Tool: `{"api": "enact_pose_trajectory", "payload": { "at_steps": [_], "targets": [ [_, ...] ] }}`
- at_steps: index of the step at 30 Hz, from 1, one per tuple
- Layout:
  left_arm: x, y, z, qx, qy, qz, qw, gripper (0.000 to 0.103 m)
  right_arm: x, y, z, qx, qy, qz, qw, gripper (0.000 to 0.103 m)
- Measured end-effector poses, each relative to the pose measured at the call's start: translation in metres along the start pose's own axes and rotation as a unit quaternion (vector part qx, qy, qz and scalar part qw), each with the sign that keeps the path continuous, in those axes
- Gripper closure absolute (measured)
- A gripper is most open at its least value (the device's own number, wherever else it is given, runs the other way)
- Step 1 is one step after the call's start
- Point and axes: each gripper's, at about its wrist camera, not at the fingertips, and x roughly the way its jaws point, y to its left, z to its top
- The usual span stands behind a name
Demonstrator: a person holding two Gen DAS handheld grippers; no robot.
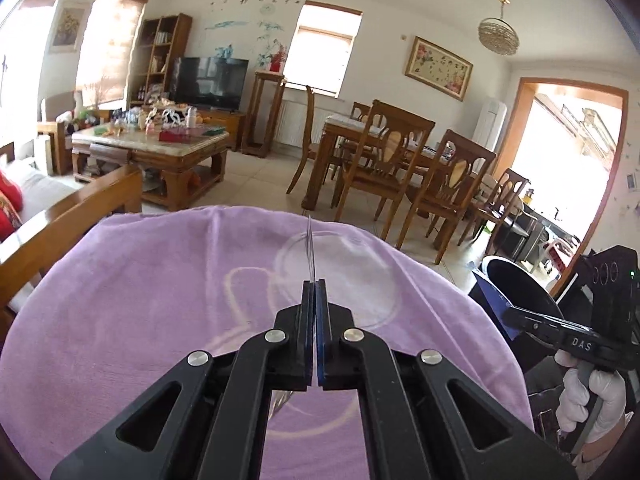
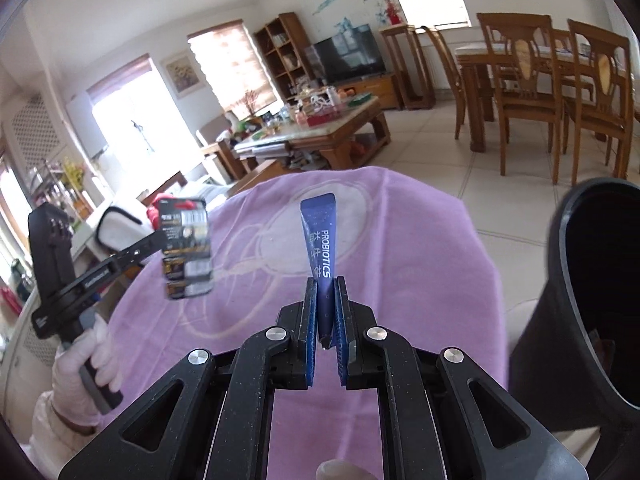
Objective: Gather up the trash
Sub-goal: 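Carry the battery card and blue stick over the bin and release both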
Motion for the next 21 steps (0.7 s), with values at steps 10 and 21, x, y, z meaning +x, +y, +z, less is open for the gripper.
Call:
{"api": "enact_pose_trajectory", "payload": {
  "at_steps": [10,21],
  "targets": [
    [0.009,-0.072,0.0,0.046,0.012,-0.013,0.9988,0.102,-0.084,-0.061,-0.019,0.029,-0.049,-0.001,0.998,0.094],
    [0.024,-0.162,0.01,0.097,0.006,-0.072,0.9926,0.102,-0.169,-0.133,-0.03,0.076,-0.115,-0.028,0.99,0.094]
  ]
}}
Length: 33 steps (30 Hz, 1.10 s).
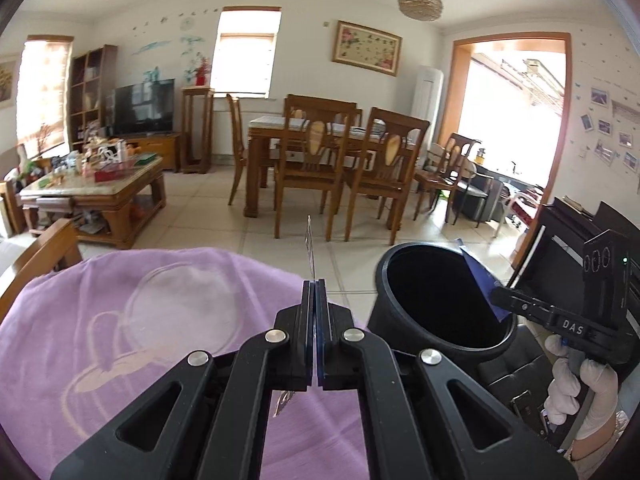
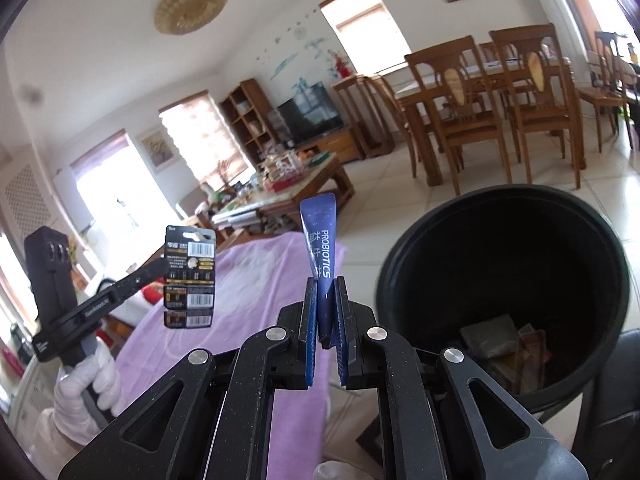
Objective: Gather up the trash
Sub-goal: 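Carry the battery card and blue stick over the bin and release both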
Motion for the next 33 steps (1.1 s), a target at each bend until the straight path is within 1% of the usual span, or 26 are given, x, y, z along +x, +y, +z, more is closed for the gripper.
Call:
{"api": "enact_pose_trajectory", "payload": {
  "at_steps": [3,7,10,13,16,22,30,32,33],
  "targets": [
    [0.012,-0.029,0.006,0.011,-0.001,-0.026,0.9996,0.102,-0.021,-0.022,0.004,0.011,-0.017,-0.014,1.0,0.094],
    [0.04,-0.073,0.008,0.044,0.005,-0.061,0.9971,0.102,-0.042,-0.055,0.007,0.031,-0.028,-0.029,0.999,0.094],
    [0.061,-0.094,0.006,0.048,0.02,-0.084,0.9951,0.102,-0.055,-0.078,0.006,0.046,-0.034,-0.041,0.997,0.094],
    [0.085,-0.113,0.002,0.046,0.035,-0.105,0.9929,0.102,-0.06,-0.096,0.003,0.063,-0.038,-0.05,0.996,0.094],
    [0.102,-0.128,-0.004,0.05,0.048,-0.116,0.9909,0.102,-0.059,-0.113,0.0,0.078,-0.037,-0.058,0.995,0.094],
    [0.123,-0.146,-0.018,0.062,0.069,-0.124,0.9879,0.102,-0.048,-0.136,-0.007,0.1,-0.031,-0.068,0.992,0.094],
    [0.136,-0.155,-0.025,0.075,0.091,-0.131,0.9844,0.102,-0.031,-0.141,-0.007,0.113,-0.024,-0.08,0.99,0.093],
    [0.137,-0.16,-0.024,0.08,0.093,-0.132,0.9836,0.101,-0.027,-0.14,-0.006,0.115,-0.022,-0.082,0.99,0.092],
    [0.136,-0.161,-0.025,0.084,0.093,-0.132,0.9833,0.101,-0.027,-0.14,-0.006,0.117,-0.022,-0.082,0.989,0.088]
  ]
}}
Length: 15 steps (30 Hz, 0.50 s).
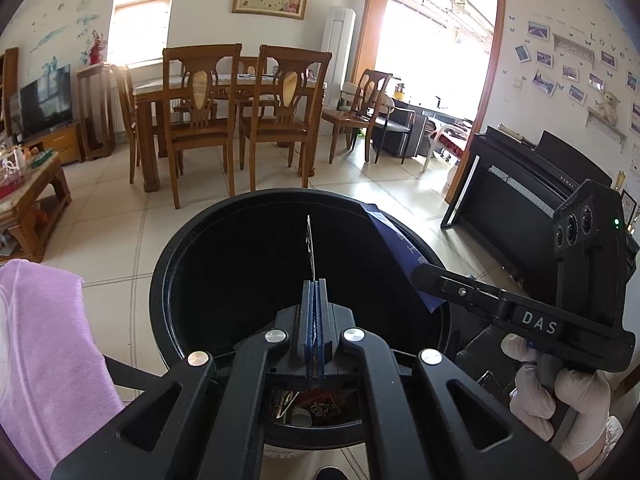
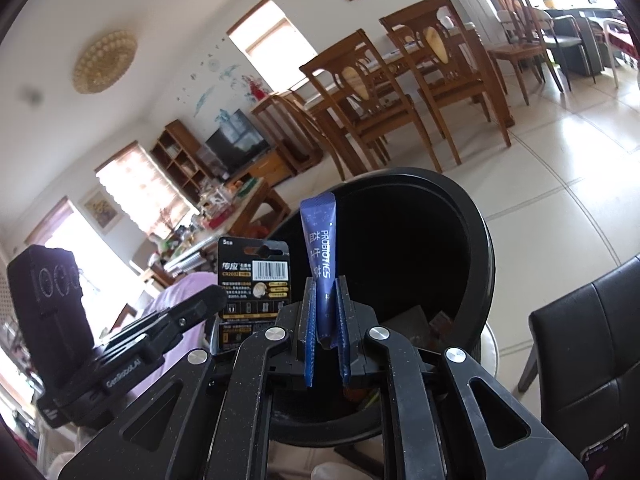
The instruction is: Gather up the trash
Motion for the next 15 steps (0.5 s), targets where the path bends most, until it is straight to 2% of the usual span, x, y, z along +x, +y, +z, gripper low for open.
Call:
{"api": "enact_pose_trajectory", "payload": {
  "at_steps": [1,3,5,8,9,10,11,12,13,15],
  "targets": [
    [0.0,-0.002,0.0,0.003,0.001,0.002,1.0,0.1,0.001,0.0,-0.001,0.002,0.0,-0.002,1.0,0.084],
    [-0.001,-0.005,0.0,0.007,0.004,0.005,0.9999,0.096,-0.001,0.0,-0.003,0.003,-0.001,-0.005,1.0,0.066],
    [-0.006,-0.006,0.0,0.007,0.005,0.007,0.9999,0.096,-0.003,0.003,-0.004,0.003,-0.004,-0.008,1.0,0.058],
    [-0.017,-0.006,-0.001,0.01,-0.001,0.013,0.9999,0.095,-0.005,0.009,-0.005,-0.005,-0.009,-0.011,1.0,0.058],
    [-0.021,-0.006,-0.002,0.01,-0.003,0.015,0.9998,0.087,-0.006,0.013,-0.006,-0.009,-0.01,-0.013,1.0,0.058],
    [-0.03,-0.005,-0.004,0.008,-0.008,0.019,0.9998,0.063,-0.007,0.018,-0.007,-0.014,-0.01,-0.014,1.0,0.058],
    [-0.035,-0.004,-0.005,0.006,-0.013,0.024,0.9996,0.044,-0.007,0.02,-0.009,-0.017,-0.01,-0.015,1.0,0.058],
    [-0.044,-0.002,-0.008,0.004,-0.026,0.034,0.9991,0.01,-0.007,0.023,-0.007,-0.021,-0.01,-0.015,1.0,0.057],
    [-0.06,0.0,-0.011,0.004,-0.056,0.045,0.9974,0.005,-0.007,0.027,-0.008,-0.025,-0.011,-0.015,1.0,0.055],
    [-0.08,0.004,-0.016,0.01,-0.075,0.055,0.9956,0.005,-0.008,0.04,-0.01,-0.034,-0.012,-0.016,0.999,0.046]
  ]
}}
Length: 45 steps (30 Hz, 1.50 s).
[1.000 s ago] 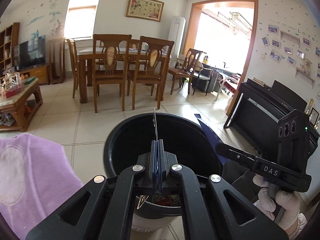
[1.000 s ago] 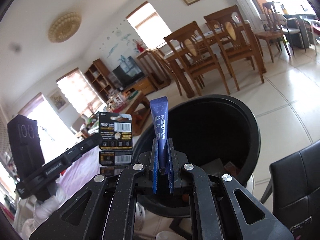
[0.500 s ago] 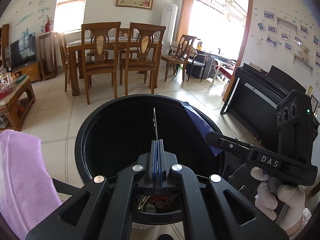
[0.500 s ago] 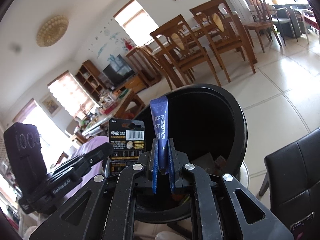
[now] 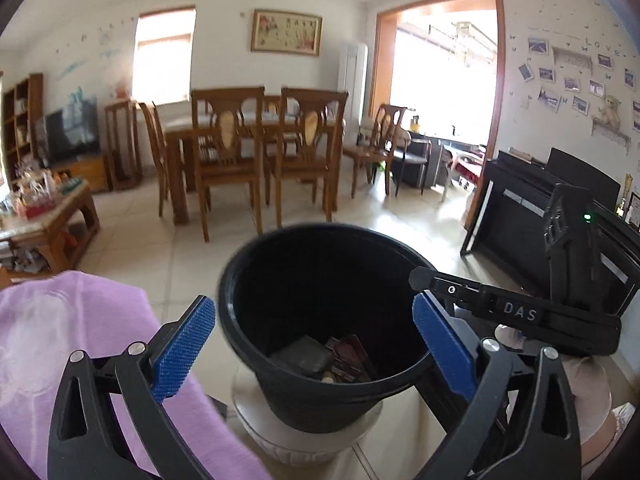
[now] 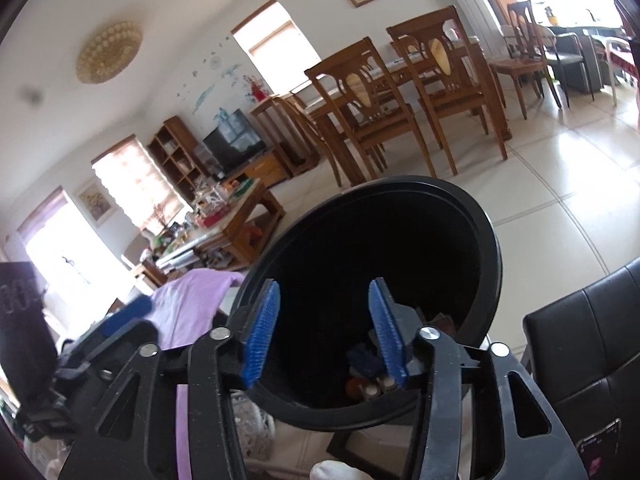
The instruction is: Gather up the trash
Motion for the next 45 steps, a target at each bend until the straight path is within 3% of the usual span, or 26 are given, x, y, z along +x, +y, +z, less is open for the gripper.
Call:
{"api": "enact_pose_trajectory", "payload": {
  "at_steps": [4,6,8,12,16,18,22,25,29,32,34,37,45],
  "targets": [
    [-0.024,0.014,-0.007,0.002,0.01,0.026,0.9996,0.005,0.0,0.033,-0.003,-0.019,-0.005,0.003,1.0,0.034],
    [-0.042,0.028,-0.013,-0.008,0.004,0.041,0.9991,0.005,0.002,0.055,-0.004,-0.031,-0.008,0.007,0.999,0.022],
    [-0.061,0.047,-0.02,-0.026,-0.004,0.058,0.998,0.005,0.005,0.081,-0.007,-0.049,-0.012,0.01,0.999,0.015],
    [-0.097,0.091,-0.037,-0.065,-0.013,0.105,0.9923,0.005,0.02,0.148,-0.018,-0.099,-0.008,0.027,0.995,0.015],
    [-0.142,0.144,-0.06,-0.107,-0.035,0.2,0.9732,0.005,0.041,0.223,-0.039,-0.147,-0.011,0.044,0.988,0.015],
    [-0.166,0.17,-0.075,-0.125,-0.046,0.245,0.9603,0.005,0.052,0.258,-0.053,-0.162,-0.016,0.057,0.985,0.005],
    [-0.203,0.214,-0.1,-0.15,-0.051,0.309,0.9377,0.005,0.075,0.331,-0.087,-0.2,-0.031,0.086,0.976,0.005],
    [-0.223,0.236,-0.115,-0.16,-0.045,0.353,0.9205,0.005,0.09,0.38,-0.114,-0.236,-0.048,0.101,0.965,0.005],
    [-0.253,0.253,-0.13,-0.183,-0.058,0.37,0.9089,0.005,0.097,0.427,-0.151,-0.274,-0.083,0.106,0.952,0.005],
    [-0.264,0.261,-0.132,-0.176,-0.071,0.388,0.9019,0.005,0.101,0.444,-0.169,-0.292,-0.119,0.104,0.943,0.005],
    [-0.269,0.26,-0.135,-0.181,-0.071,0.384,0.9024,0.005,0.102,0.446,-0.177,-0.3,-0.135,0.1,0.939,0.005],
    [-0.269,0.261,-0.136,-0.183,-0.064,0.393,0.8988,0.005,0.107,0.442,-0.178,-0.299,-0.132,0.101,0.94,0.005],
    [-0.271,0.262,-0.138,-0.181,-0.067,0.388,0.9014,0.005,0.106,0.422,-0.174,-0.283,-0.135,0.107,0.943,0.005]
  ]
}}
